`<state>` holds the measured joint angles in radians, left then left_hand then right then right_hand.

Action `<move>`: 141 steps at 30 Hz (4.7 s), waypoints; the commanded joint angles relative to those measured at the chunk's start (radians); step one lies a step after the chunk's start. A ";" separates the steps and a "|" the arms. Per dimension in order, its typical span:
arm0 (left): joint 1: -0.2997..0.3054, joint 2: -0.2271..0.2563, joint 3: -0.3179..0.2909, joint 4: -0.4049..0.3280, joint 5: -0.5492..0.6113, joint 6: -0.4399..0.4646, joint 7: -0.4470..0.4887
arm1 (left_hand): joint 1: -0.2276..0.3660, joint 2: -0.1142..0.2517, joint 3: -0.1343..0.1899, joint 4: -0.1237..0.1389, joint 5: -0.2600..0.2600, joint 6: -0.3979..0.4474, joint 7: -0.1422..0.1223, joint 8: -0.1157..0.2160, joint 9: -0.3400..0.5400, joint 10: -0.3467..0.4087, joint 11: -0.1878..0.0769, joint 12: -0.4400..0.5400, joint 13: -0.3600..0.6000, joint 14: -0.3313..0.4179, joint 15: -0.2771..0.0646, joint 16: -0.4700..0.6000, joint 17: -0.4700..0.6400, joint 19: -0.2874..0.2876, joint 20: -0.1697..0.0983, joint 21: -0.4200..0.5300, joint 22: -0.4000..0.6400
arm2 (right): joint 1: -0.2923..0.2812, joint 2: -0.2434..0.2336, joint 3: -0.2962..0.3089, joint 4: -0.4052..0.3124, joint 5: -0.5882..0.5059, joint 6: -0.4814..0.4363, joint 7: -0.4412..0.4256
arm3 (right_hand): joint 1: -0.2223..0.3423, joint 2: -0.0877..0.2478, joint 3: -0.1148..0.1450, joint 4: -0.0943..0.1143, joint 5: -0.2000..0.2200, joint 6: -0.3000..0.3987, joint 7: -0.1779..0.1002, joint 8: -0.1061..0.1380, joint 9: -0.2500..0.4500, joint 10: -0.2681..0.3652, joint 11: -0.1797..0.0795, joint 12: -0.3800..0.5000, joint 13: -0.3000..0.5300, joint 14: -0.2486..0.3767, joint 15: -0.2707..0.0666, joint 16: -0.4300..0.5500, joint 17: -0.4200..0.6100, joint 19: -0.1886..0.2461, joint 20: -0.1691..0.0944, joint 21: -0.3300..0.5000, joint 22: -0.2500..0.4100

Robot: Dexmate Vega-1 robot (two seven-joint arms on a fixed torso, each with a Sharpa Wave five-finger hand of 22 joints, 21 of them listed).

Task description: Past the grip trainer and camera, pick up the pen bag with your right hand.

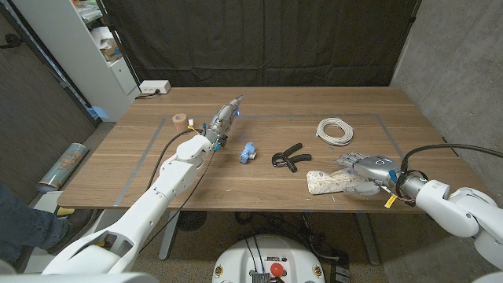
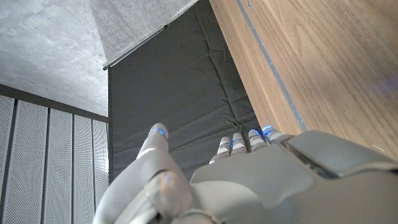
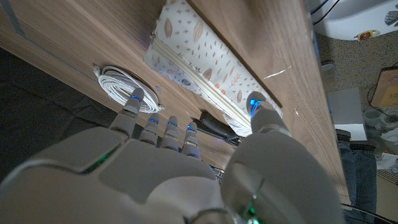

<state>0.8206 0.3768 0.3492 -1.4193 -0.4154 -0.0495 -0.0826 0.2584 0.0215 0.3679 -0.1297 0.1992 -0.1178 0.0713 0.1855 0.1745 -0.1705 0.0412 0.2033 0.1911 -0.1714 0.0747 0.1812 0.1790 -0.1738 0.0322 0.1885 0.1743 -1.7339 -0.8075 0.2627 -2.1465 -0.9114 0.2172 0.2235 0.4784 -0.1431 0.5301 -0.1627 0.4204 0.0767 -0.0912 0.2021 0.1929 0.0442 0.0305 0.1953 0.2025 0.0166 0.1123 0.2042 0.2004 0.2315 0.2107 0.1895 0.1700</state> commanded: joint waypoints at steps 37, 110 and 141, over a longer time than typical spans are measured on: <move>-0.017 -0.015 0.008 0.044 0.010 0.015 -0.022 | 0.004 0.010 -0.003 -0.002 -0.004 -0.005 -0.008 0.003 0.005 -0.002 -0.004 0.005 0.002 -0.050 -0.003 0.005 0.003 -0.108 0.016 0.002 0.006 | 0.009 -0.105 -0.116 0.074 0.088 -0.114 -0.085 | 0.055 0.008 0.016 0.001 -0.010 0.044 -0.003 0.016 0.007 0.039 -0.010 0.018 0.005 0.059 -0.058 0.026 0.002 0.115 -0.003 0.032 0.006; -0.057 -0.043 0.002 0.131 0.005 -0.011 -0.059 | 0.005 0.014 -0.005 -0.002 -0.005 -0.006 -0.008 0.003 0.005 -0.002 -0.006 0.006 0.002 -0.054 0.001 0.006 0.003 -0.116 0.021 0.005 0.006 | 0.051 -0.198 -0.238 0.066 0.109 -0.287 -0.314 | 0.245 0.163 0.041 0.022 -0.158 0.834 -0.040 0.185 0.005 0.797 -0.173 0.204 0.011 0.769 -0.261 0.307 0.139 0.687 -0.230 0.151 0.027; -0.098 -0.062 0.001 0.195 0.016 -0.033 -0.102 | 0.005 0.015 -0.006 -0.002 -0.006 -0.005 -0.007 0.003 0.005 -0.003 -0.003 0.006 0.002 -0.055 0.001 0.006 0.003 -0.117 0.019 0.006 0.006 | -0.012 -0.123 -0.109 -0.042 0.094 -0.261 -0.243 | 0.268 0.175 0.039 0.016 -0.186 0.869 -0.055 0.188 0.005 0.812 -0.180 0.198 0.010 0.774 -0.266 0.296 0.147 0.676 -0.231 0.155 0.029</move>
<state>0.7354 0.3169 0.3483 -1.2396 -0.4062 -0.0840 -0.1696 0.2624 0.0255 0.3653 -0.1323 0.1992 -0.1233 0.0658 0.1855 0.1745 -0.1704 0.0412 0.2033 0.1912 -0.1713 0.0746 0.1812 0.1789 -0.1720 0.0451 0.1886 0.1790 -1.7269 -0.9702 0.0991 -2.1475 -0.8185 -0.0659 -0.0595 0.7392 0.0281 0.5655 -0.1433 0.2345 0.9330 -0.1429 0.3845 0.1934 0.8453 -0.1480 0.3987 0.2091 0.7846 -0.0877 0.5022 0.3460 0.9082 -0.0198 0.3406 0.1932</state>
